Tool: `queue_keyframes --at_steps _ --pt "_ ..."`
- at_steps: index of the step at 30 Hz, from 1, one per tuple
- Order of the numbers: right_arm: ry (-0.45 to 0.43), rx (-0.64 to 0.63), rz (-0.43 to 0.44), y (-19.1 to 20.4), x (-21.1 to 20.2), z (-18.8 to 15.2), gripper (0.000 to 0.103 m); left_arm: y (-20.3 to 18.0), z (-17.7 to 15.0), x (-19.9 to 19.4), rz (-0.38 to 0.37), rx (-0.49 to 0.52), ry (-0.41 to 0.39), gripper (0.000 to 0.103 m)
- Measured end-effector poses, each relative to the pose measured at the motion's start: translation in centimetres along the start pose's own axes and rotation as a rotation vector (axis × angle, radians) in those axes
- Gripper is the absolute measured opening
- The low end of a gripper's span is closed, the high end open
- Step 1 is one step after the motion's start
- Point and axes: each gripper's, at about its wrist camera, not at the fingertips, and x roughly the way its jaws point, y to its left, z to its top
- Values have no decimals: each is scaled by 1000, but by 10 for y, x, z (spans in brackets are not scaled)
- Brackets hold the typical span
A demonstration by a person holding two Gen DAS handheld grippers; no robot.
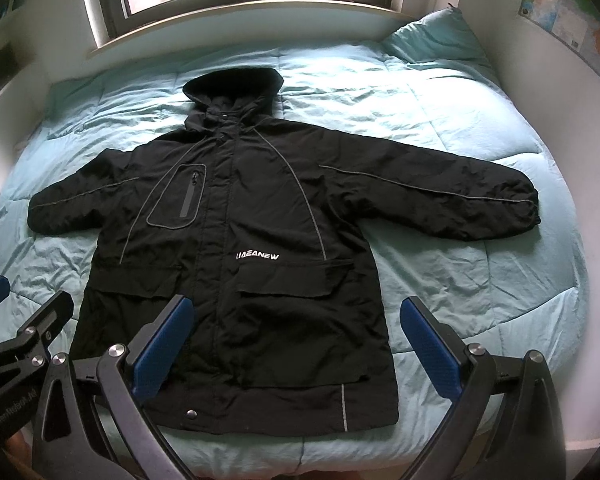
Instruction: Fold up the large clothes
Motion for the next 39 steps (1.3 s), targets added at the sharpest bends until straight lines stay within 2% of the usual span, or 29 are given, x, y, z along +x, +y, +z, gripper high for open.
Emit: queue_keyframes --at_steps 16,21,26,28,30,32,34,39 --pt "21 1 10 -2 9 1 103 6 3 11 -36 -28 38 96" --pt "29 -4 16 1 13 3 103 17 2 24 -87 -77 95 96" --pt "49 -6 31 9 23 6 103 31 1 36 -61 -122 151 96" --pt "60 -11 39 16 27 8 103 39 3 41 -39 -140 176 96" --pt "72 -17 47 23 32 9 103 51 5 45 -60 -174 193 96" --pt "84 -24 54 34 37 12 103 67 6 45 -90 -224 176 96" --pt "90 -28 60 47 44 16 103 84 6 44 -78 -252 136 96" --pt "108 -26 72 93 61 25 103 133 7 52 -119 -248 104 96"
